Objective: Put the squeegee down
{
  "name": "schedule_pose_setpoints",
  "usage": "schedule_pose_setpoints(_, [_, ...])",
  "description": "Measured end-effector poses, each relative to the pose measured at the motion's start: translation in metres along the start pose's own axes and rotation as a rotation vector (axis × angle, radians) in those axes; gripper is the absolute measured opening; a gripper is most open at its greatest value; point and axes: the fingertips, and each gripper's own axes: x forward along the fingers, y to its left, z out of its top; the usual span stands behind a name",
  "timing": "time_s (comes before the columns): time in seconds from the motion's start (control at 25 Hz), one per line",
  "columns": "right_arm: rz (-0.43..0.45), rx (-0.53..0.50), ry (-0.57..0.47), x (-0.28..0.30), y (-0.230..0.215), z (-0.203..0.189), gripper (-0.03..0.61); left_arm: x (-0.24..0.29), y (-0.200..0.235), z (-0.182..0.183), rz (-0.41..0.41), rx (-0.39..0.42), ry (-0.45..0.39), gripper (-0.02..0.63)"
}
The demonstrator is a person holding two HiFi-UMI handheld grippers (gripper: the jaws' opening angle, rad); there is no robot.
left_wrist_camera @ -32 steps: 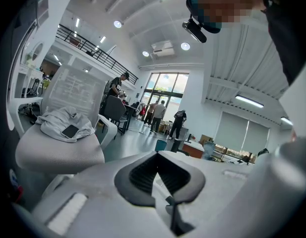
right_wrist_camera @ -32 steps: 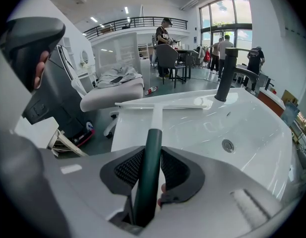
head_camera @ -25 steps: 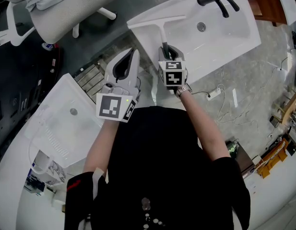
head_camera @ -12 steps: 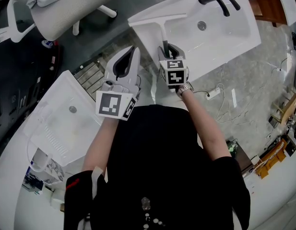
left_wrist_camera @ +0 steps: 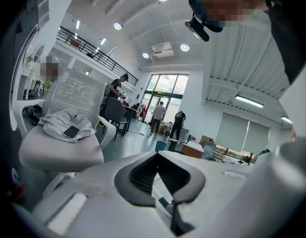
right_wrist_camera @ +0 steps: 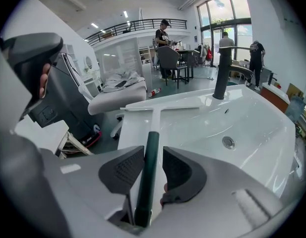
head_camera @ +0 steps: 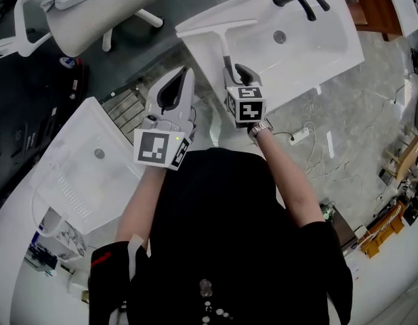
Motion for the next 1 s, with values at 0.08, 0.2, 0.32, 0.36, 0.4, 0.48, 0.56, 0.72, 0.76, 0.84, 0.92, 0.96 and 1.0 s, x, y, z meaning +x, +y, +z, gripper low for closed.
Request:
schedule_pose_setpoints(0.08, [0.009,-0.003,-0.014,-0.007,-0.002,0.001,0.099,-0.002,-0.008,0.0,0.006,0.005,-0.003,0.002])
schedule_pose_setpoints(0.2, [0.007,-0.011,-0.037,-0.016,-0.008,0.001,0.044,-0.005,-0.019,-0.002,0.021,0.008,-0.006,0.002])
schedule_pose_setpoints(0.32, [0.016,-0.001,-0.05,-0.026,-0.013,0.001,0.023,-0.009,-0.028,-0.005,0.038,0.01,-0.006,0.002])
schedule_pose_setpoints(0.36, [0.021,0.001,-0.055,-0.03,-0.015,0.001,0.012,-0.01,-0.032,-0.006,0.043,0.011,-0.007,0.002])
schedule_pose_setpoints(0.4, [0.026,0.002,-0.061,-0.034,-0.017,0.001,0.003,-0.011,-0.036,-0.007,0.049,0.012,-0.009,0.002])
schedule_pose_setpoints(0.48, [0.038,0.002,-0.073,-0.042,-0.022,0.001,0.003,-0.011,-0.046,-0.008,0.058,0.015,-0.013,0.002])
schedule_pose_setpoints(0.56, [0.051,0.0,-0.085,-0.051,-0.027,0.002,0.003,-0.012,-0.057,-0.009,0.067,0.02,-0.019,0.002])
schedule_pose_setpoints(0.72, [0.078,-0.004,-0.11,-0.071,-0.036,0.006,0.003,-0.013,-0.078,-0.008,0.085,0.03,-0.035,0.002])
schedule_pose_setpoints(0.76, [0.084,-0.002,-0.116,-0.076,-0.039,0.007,0.003,-0.013,-0.083,-0.008,0.091,0.033,-0.038,0.002])
schedule_pose_setpoints(0.84, [0.096,0.0,-0.133,-0.085,-0.045,0.011,0.003,-0.013,-0.093,-0.009,0.101,0.039,-0.046,0.002])
schedule_pose_setpoints(0.92, [0.106,0.0,-0.153,-0.094,-0.051,0.016,0.003,-0.012,-0.102,-0.008,0.108,0.046,-0.054,0.002])
schedule_pose_setpoints(0.96, [0.111,-0.001,-0.164,-0.1,-0.055,0.019,0.003,-0.012,-0.108,-0.007,0.112,0.05,-0.059,0.002])
schedule_pose_setpoints(1.0, [0.116,-0.003,-0.174,-0.106,-0.058,0.021,0.003,-0.012,-0.114,-0.006,0.115,0.054,-0.063,0.002])
